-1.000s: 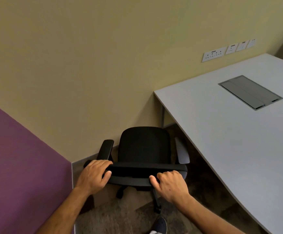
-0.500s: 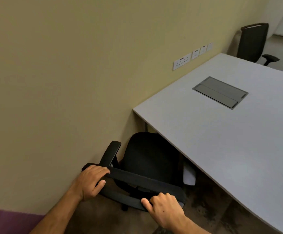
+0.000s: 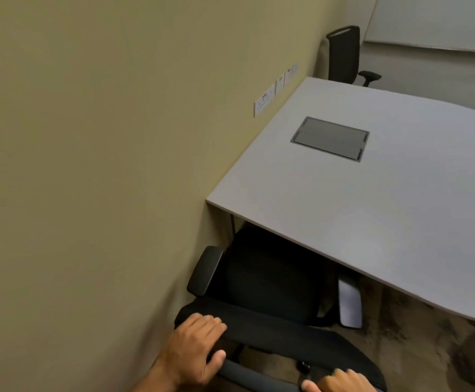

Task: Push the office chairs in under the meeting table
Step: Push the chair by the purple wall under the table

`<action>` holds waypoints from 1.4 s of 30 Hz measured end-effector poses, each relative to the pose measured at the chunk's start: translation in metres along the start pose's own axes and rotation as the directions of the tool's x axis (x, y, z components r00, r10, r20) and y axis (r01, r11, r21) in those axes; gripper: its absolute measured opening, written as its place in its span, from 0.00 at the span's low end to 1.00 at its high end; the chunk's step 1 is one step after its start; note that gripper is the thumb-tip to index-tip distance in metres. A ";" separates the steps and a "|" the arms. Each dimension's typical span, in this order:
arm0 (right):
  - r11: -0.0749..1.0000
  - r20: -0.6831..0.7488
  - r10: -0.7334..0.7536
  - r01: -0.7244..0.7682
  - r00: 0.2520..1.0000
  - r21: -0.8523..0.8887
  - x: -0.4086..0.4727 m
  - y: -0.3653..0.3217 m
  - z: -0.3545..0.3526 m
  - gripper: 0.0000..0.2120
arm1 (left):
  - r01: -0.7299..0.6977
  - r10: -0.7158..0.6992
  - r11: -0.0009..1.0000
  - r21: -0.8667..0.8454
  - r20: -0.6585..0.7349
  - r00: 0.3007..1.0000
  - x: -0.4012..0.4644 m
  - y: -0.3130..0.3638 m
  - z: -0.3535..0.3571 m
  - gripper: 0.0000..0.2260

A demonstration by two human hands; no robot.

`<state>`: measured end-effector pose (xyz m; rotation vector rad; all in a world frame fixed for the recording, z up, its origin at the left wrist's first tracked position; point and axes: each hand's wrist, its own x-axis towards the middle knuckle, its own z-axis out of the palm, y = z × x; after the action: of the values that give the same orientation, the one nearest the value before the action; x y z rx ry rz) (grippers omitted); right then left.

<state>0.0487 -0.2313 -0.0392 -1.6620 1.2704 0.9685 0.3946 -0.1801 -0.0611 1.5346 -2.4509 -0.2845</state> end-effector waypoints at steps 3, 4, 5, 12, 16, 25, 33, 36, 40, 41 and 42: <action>0.972 -0.160 -0.012 -0.026 0.987 -0.234 -0.002 -0.015 0.027 0.38 | -0.064 0.064 0.998 0.000 0.016 0.998 0.012 -0.012 -0.008 0.21; 0.972 -0.329 -0.139 0.064 0.934 -0.227 -0.002 -0.018 0.033 0.42 | -0.087 0.087 0.996 0.003 0.017 0.996 0.017 -0.019 -0.011 0.20; 0.971 -0.453 -0.196 0.107 0.870 -0.215 -0.007 -0.019 0.037 0.45 | -0.122 0.121 0.992 0.011 0.021 0.992 0.024 -0.025 -0.013 0.20; 0.986 -0.715 -0.166 0.100 0.679 -0.134 -0.011 -0.011 0.017 0.39 | -0.179 0.179 0.984 -0.001 0.039 0.983 0.072 -0.040 -0.015 0.21; 0.995 -0.788 -0.090 0.083 0.609 -0.050 0.001 -0.003 0.014 0.31 | -0.212 0.211 0.977 0.007 0.026 0.977 0.101 -0.049 -0.013 0.21; 0.996 -0.854 -0.066 0.079 0.516 -0.029 0.023 0.012 -0.043 0.20 | -0.189 0.188 0.982 0.000 0.082 0.979 0.185 -0.076 -0.017 0.21; 0.998 -0.866 0.022 0.037 0.500 0.047 0.045 0.031 -0.103 0.34 | -0.166 0.164 0.986 0.001 0.143 0.976 0.263 -0.087 -0.026 0.22; 0.997 -0.857 0.048 0.028 0.512 0.073 0.053 0.044 -0.122 0.34 | -0.176 0.174 0.984 0.000 0.134 0.976 0.285 -0.086 -0.025 0.22; 0.991 -0.871 0.068 0.071 0.487 0.116 0.061 0.057 -0.146 0.34 | -0.153 0.149 0.988 0.023 0.125 0.981 0.306 -0.087 -0.026 0.22; 0.991 -0.869 0.063 0.076 0.490 0.114 0.063 0.060 -0.153 0.34 | -0.156 0.147 0.986 0.053 0.132 0.980 0.310 -0.085 -0.026 0.22; 0.991 -0.866 0.062 0.073 0.496 0.112 0.063 0.066 -0.160 0.35 | -0.150 0.140 0.987 0.056 0.150 0.979 0.317 -0.081 -0.021 0.22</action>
<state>0.0121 -0.4114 -0.0467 -2.1211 1.9090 -0.1008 0.3369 -0.5013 -0.0339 1.3954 -2.6957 -0.3004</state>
